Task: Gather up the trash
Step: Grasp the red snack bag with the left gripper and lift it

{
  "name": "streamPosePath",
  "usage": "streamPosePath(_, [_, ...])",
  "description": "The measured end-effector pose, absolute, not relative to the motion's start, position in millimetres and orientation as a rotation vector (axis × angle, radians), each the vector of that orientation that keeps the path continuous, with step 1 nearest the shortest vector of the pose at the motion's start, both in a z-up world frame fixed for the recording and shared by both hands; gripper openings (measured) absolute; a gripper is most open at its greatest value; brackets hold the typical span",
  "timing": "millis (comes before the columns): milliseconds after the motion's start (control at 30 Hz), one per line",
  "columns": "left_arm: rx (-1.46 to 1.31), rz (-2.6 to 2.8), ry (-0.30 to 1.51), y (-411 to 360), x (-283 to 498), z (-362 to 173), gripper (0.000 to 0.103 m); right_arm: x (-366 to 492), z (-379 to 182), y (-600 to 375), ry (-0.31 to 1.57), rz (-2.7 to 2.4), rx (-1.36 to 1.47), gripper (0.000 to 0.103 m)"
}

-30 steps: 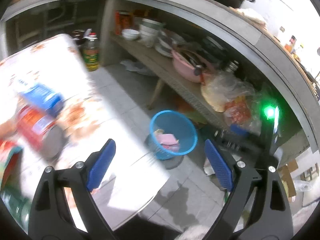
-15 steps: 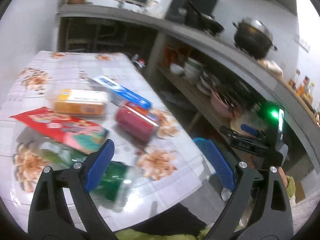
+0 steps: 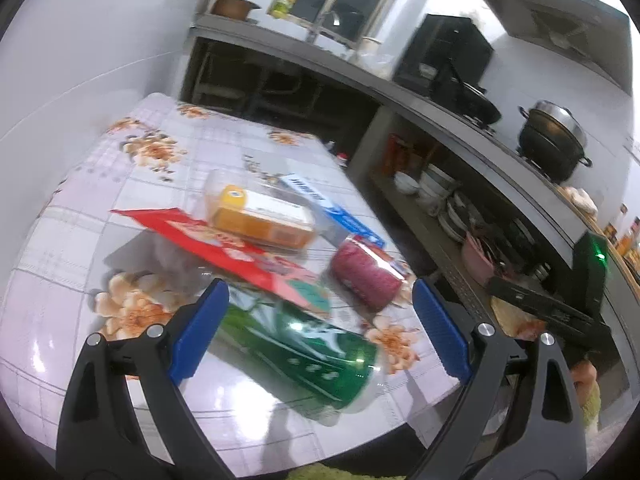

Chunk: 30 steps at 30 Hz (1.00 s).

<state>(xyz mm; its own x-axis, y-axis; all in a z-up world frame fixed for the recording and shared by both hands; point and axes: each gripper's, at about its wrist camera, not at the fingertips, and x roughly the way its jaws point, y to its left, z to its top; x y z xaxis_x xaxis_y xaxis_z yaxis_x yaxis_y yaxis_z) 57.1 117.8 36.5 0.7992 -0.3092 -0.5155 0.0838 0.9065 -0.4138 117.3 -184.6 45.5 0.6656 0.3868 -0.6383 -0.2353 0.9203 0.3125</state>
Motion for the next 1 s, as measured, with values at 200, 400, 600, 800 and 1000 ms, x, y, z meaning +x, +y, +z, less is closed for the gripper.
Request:
streamPosePath(200, [-0.546, -0.128, 0.631, 163.4, 80.1, 19.5, 0.089, 114.1, 42.9, -155.4, 0.805, 0.452, 0.206, 0.096])
streamPosePath(400, [-0.637, -0.072, 0.656, 190.8, 108.3, 5.3, 0.077, 112.0, 38.5, -138.7, 0.833, 0.478, 0.193, 0.096])
streamPosePath(600, [-0.684, -0.107, 0.682, 186.3, 115.2, -3.1, 0.066, 118.4, 36.0, -136.4, 0.845, 0.475, 0.202, 0.096])
streamPosePath(800, [-0.703, -0.121, 0.686, 178.4, 119.6, -8.6, 0.058, 122.9, 31.4, -132.4, 0.868, 0.484, 0.205, 0.094])
streamPosePath(1000, [-0.701, -0.09, 0.686, 178.2, 127.4, -12.0, 0.046, 123.2, 30.8, -137.3, 0.871, 0.474, 0.208, 0.09])
